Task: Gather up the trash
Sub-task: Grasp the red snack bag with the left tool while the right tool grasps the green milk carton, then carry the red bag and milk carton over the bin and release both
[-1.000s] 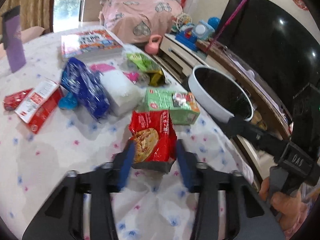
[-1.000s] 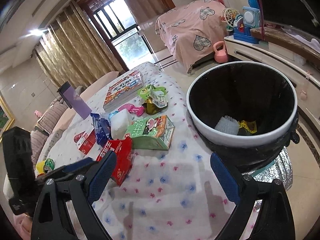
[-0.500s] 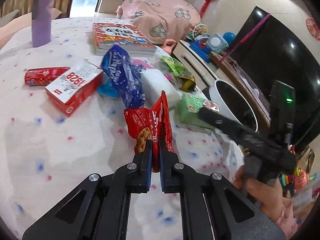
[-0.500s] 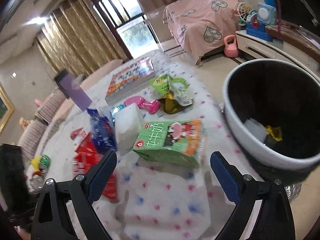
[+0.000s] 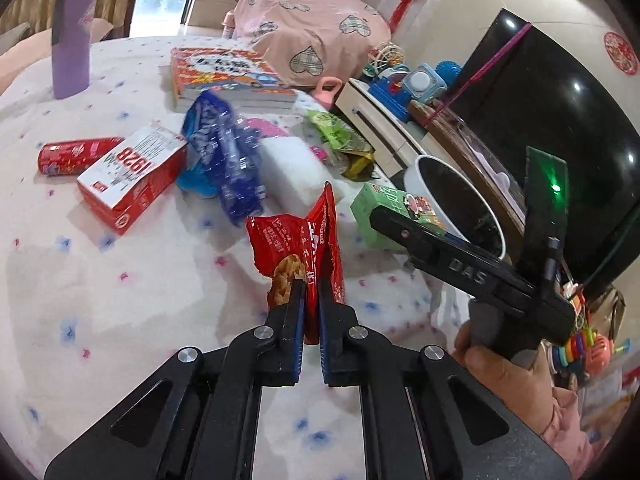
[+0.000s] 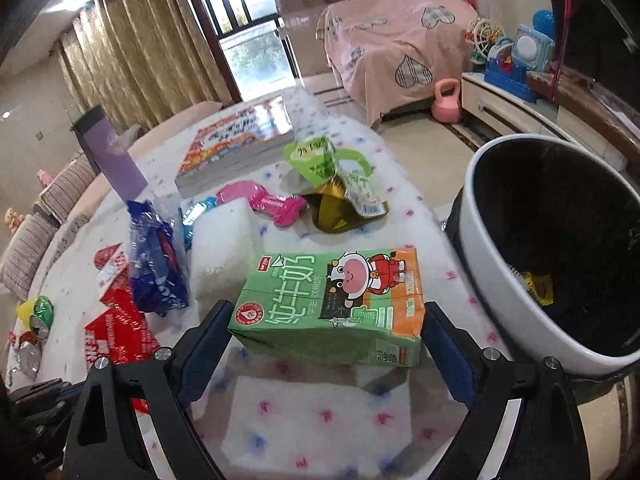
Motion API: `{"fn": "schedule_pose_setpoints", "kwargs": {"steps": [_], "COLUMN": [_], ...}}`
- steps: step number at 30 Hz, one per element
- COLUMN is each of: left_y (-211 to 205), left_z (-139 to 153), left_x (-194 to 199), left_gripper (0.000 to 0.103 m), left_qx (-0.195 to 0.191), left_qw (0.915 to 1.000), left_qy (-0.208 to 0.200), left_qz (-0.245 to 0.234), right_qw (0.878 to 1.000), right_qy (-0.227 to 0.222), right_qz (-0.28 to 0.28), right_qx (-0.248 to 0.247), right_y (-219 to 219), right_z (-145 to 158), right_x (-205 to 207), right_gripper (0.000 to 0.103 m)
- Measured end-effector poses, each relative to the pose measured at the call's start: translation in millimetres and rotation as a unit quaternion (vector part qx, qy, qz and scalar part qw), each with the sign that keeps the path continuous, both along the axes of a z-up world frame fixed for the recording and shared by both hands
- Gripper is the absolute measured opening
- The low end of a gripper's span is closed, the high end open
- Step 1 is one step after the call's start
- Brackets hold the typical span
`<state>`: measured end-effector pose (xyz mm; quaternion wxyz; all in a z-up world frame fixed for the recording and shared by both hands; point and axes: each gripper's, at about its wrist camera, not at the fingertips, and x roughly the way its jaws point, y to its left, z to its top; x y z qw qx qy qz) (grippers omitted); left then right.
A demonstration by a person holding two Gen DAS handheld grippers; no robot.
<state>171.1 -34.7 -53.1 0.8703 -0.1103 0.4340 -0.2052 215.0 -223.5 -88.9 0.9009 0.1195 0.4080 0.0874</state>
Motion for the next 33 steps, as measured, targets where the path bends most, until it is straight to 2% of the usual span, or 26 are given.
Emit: {"fn": "schedule_pose_setpoints", "kwargs": {"steps": [6,18,28,33], "left_y": [-19.7,-80.0,-136.9,-161.2], "left_z": [9.9,32.9,44.4,44.6], "left_x": [-5.3,-2.0,18.4,35.2], "left_gripper": [0.006,0.006,0.006,0.006], "left_qx": [-0.001,0.016,0.03,0.032], "left_qw": [0.9997,0.9966,0.9924,0.9911], "left_qy": [-0.011,-0.038,-0.053,-0.047], "left_qz": [-0.02,-0.072,-0.107,-0.12], "right_qw": [0.999,0.996,0.992,0.992], "right_qy": [-0.03,-0.06,-0.067,-0.064], "right_qz": [0.003,-0.056,-0.091,-0.096], "right_qx": [0.022,0.045,0.051,0.054], "right_y": [-24.1,-97.7,-148.7,-168.4], "right_z": [21.3,43.1,45.2,42.4], "right_x": [-27.7,-63.2,-61.7,-53.4], "right_gripper": [0.093,0.093,0.093,0.093]}}
